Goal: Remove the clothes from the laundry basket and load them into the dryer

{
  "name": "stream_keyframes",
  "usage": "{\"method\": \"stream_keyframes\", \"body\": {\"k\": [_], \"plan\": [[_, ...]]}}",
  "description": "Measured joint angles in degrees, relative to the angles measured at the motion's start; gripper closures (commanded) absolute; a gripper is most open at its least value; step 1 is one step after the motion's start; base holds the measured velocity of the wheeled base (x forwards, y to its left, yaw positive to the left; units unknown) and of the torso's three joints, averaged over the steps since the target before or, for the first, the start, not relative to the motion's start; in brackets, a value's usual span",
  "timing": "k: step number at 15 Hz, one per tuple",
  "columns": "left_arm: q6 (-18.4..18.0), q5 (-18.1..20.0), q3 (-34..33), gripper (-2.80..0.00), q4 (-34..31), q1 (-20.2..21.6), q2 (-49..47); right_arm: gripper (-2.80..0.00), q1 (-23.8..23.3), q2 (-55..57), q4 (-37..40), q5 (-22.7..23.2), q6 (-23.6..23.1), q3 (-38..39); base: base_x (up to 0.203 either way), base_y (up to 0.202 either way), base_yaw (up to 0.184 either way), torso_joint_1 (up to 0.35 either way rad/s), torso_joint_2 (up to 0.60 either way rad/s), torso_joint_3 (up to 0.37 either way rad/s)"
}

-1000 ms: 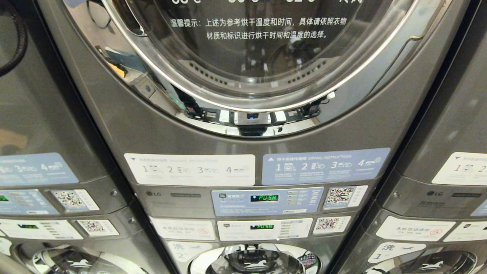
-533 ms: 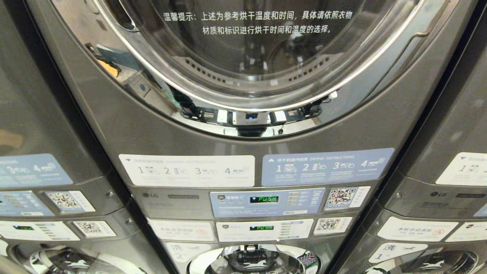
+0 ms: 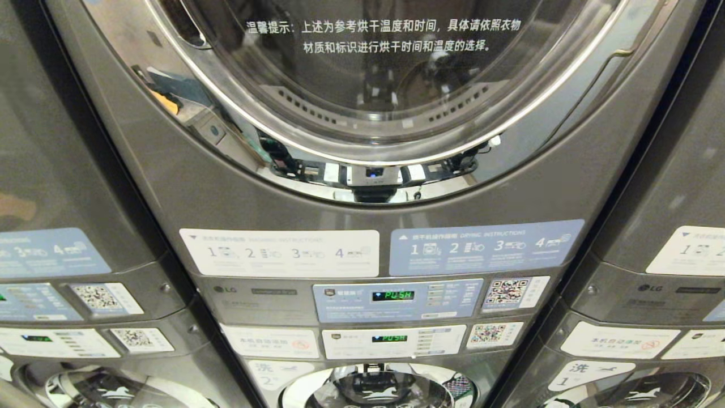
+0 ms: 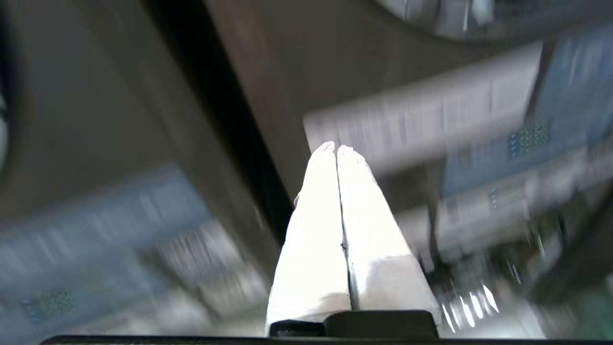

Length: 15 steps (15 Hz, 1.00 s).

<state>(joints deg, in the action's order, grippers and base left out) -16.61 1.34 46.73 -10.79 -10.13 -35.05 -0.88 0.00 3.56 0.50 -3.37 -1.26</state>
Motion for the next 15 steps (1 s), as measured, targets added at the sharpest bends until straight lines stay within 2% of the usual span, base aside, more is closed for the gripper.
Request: {"method": "stream_keyframes", "body": {"k": [3, 6, 8, 9, 11, 13, 15], "plan": [[6.02, -4.38, -21.16, 0.0, -3.82, 0.22, 10.44, 0.0, 0.0, 0.0, 0.07, -0.57, 2.6, -0.11, 0.0, 0.0, 0.0, 0.0, 0.0, 0.0], [10.19, -6.12, -35.54, 0.0, -4.41, 0.42, 15.46, 0.0, 0.0, 0.0, 0.16, -0.59, 2.01, -0.15, 0.0, 0.0, 0.0, 0.0, 0.0, 0.0], [11.13, -5.8, -38.47, 0.0, -4.14, 2.93, 16.12, 0.0, 0.0, 0.05, 1.29, -0.28, 0.2, -0.53, 0.0, 0.0, 0.0, 0.0, 0.0, 0.0], [11.13, -5.46, -38.96, 0.0, -4.12, 5.56, 16.53, 0.0, 0.0, 0.05, 2.66, 0.01, -1.26, -0.86, 0.0, 0.0, 0.0, 0.0, 0.0, 0.0], [10.49, -3.36, -39.68, 0.0, -4.14, 8.83, 19.52, 0.0, 0.0, 0.02, 3.29, 0.34, -2.43, -1.16, 0.0, 0.0, 0.0, 0.0, 0.0, 0.0], [9.51, -0.85, -40.4, 0.0, -3.16, 9.81, 26.05, 0.0, 0.0, 0.02, 2.61, 0.31, -2.13, -1.02, 0.0, 0.0, 0.0, 0.0, 0.0, 0.0], [9.09, 0.03, -42.23, 0.0, 0.61, 10.08, 30.87, 0.0, 0.0, 0.02, 0.0, -0.05, 0.35, -0.19, 0.0, 0.0, 0.0, 0.0, 0.0, 0.0]]}}
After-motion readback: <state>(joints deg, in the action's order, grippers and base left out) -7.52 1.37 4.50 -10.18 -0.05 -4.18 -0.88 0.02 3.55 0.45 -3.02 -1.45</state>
